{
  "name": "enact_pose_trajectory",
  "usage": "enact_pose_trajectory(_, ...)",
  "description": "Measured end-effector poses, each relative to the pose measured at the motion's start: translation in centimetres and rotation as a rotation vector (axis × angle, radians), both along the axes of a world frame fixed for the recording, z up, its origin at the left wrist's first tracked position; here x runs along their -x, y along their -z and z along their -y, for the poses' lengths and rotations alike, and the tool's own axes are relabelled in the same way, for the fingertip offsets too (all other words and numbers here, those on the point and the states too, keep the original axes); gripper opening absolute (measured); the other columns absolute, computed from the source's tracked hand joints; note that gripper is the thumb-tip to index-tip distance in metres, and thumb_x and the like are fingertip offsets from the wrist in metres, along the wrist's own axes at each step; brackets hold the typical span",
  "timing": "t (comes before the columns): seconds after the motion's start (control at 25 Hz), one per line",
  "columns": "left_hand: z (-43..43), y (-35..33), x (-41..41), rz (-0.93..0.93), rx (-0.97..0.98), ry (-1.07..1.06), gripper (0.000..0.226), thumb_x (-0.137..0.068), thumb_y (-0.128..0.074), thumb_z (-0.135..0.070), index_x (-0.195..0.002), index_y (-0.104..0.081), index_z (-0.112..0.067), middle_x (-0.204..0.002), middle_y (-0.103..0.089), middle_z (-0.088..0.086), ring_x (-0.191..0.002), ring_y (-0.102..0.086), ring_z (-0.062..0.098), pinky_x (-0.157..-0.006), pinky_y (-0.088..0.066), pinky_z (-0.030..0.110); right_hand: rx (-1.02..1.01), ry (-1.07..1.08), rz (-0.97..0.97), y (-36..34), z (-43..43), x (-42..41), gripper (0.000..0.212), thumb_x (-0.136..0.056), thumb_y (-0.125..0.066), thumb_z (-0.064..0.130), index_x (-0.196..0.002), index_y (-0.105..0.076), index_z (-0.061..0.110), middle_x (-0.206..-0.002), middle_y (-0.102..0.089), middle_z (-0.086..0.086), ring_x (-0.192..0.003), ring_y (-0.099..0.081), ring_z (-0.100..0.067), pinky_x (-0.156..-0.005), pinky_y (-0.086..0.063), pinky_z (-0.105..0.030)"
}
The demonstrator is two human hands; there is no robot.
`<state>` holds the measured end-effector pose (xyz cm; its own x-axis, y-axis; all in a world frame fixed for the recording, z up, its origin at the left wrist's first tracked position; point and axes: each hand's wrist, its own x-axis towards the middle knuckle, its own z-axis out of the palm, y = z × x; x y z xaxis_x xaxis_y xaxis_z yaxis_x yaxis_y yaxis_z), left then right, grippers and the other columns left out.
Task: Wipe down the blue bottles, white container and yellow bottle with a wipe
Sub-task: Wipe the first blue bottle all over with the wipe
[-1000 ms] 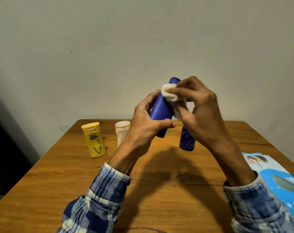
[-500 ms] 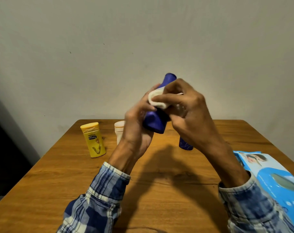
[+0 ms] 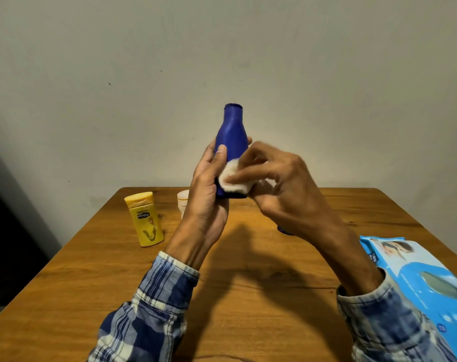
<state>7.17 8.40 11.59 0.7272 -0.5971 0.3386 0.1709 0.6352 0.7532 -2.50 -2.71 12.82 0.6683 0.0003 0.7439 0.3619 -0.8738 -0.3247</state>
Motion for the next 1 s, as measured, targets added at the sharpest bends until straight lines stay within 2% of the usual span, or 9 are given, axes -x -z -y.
enact_pose_trajectory(0.08, -0.2, 0.0, -0.6, 0.029, 0.013, -0.008, 0.045, -0.107, -0.048, -0.022, -0.151, -0.044, -0.012, -0.142, -0.060, 0.017, -0.116, -0.064, 0.024, -0.093, -0.056, 0.038, 0.024, -0.034, -0.118, 0.0, 0.3, 0.0, 0.029, -0.081, -0.076, -0.002, -0.103, -0.080, 0.017, -0.103, -0.063, 0.001, -0.098, -0.062, -0.015, -0.083, -0.058, -0.034)
enact_pose_trajectory(0.2, -0.3, 0.0, -1.1, 0.012, 0.007, -0.068, 0.048, -0.104, -0.052, -0.018, -0.152, -0.044, -0.017, -0.145, -0.058, 0.015, -0.124, -0.062, 0.028, -0.091, -0.059, 0.037, -0.063, 0.109, -0.053, 0.1, 1.3, -0.1, 0.029, -0.080, -0.079, -0.001, -0.103, -0.079, 0.017, -0.105, -0.064, 0.002, -0.100, -0.062, -0.012, -0.082, -0.060, -0.031)
enact_pose_trajectory(0.36, -0.2, 0.1, -1.3, -0.078, 0.008, -0.138, 0.045, -0.103, -0.054, -0.014, -0.148, -0.047, -0.014, -0.138, -0.064, 0.015, -0.112, -0.069, 0.025, -0.083, -0.062, 0.036, -0.009, 0.091, -0.064, 0.4, 0.6, -0.3, 0.029, -0.079, -0.081, 0.000, -0.102, -0.078, 0.016, -0.106, -0.065, 0.001, -0.102, -0.063, -0.014, -0.084, -0.057, -0.024)
enact_pose_trajectory(0.48, 0.0, 0.1, -1.4, -0.098, 0.021, -0.170, 0.046, -0.103, -0.054, -0.012, -0.148, -0.046, -0.012, -0.137, -0.064, 0.016, -0.110, -0.069, 0.025, -0.088, -0.062, 0.039, -0.041, 0.138, -0.043, 0.3, 0.9, -0.3, 0.029, -0.078, -0.081, -0.002, -0.100, -0.078, 0.015, -0.106, -0.065, 0.000, -0.103, -0.063, -0.015, -0.084, -0.059, -0.028)
enact_pose_trajectory(0.6, 0.1, 0.2, -1.1, 0.001, -0.044, -0.192, 0.047, -0.103, -0.054, -0.012, -0.149, -0.044, -0.016, -0.124, -0.072, 0.011, -0.103, -0.072, 0.024, -0.084, -0.063, 0.038, 0.012, 0.144, -0.088, 0.3, 0.8, -0.2, 0.029, -0.079, -0.079, -0.003, -0.102, -0.078, 0.014, -0.108, -0.065, 0.000, -0.104, -0.062, -0.015, -0.086, -0.056, -0.023)
enact_pose_trajectory(0.68, -0.2, 0.2, -0.9, 0.105, -0.114, -0.201, 0.049, -0.103, -0.054, -0.009, -0.149, -0.042, -0.019, -0.126, -0.072, 0.010, -0.106, -0.073, 0.024, -0.084, -0.063, 0.038, -0.029, 0.119, -0.087, 0.3, 1.0, -0.2, 0.028, -0.082, -0.077, -0.002, -0.105, -0.077, 0.014, -0.107, -0.065, 0.001, -0.102, -0.062, -0.011, -0.083, -0.056, -0.017)
enact_pose_trajectory(0.84, -0.1, 0.4, -0.6, 0.346, -0.323, -0.246, 0.052, -0.103, -0.051, 0.002, -0.150, -0.042, -0.017, -0.136, -0.064, 0.007, -0.120, -0.065, 0.013, -0.088, -0.059, 0.027, -0.215, 0.188, 0.188, -0.2, 1.9, 0.0, 0.023, -0.087, -0.074, 0.002, -0.109, -0.075, 0.010, -0.106, -0.065, -0.003, -0.098, -0.063, -0.010, -0.075, -0.057, -0.020)
enact_pose_trajectory(1.0, 0.1, 0.6, -0.3, 0.501, -0.391, -0.239, 0.054, -0.099, -0.057, 0.003, -0.148, -0.044, -0.016, -0.138, -0.060, 0.003, -0.127, -0.060, 0.014, -0.102, -0.055, 0.032, -0.175, 0.184, 0.243, 0.0, 0.9, -0.1, 0.027, -0.083, -0.073, -0.003, -0.108, -0.075, 0.007, -0.109, -0.064, -0.007, -0.101, -0.063, -0.012, -0.086, -0.050, -0.009)
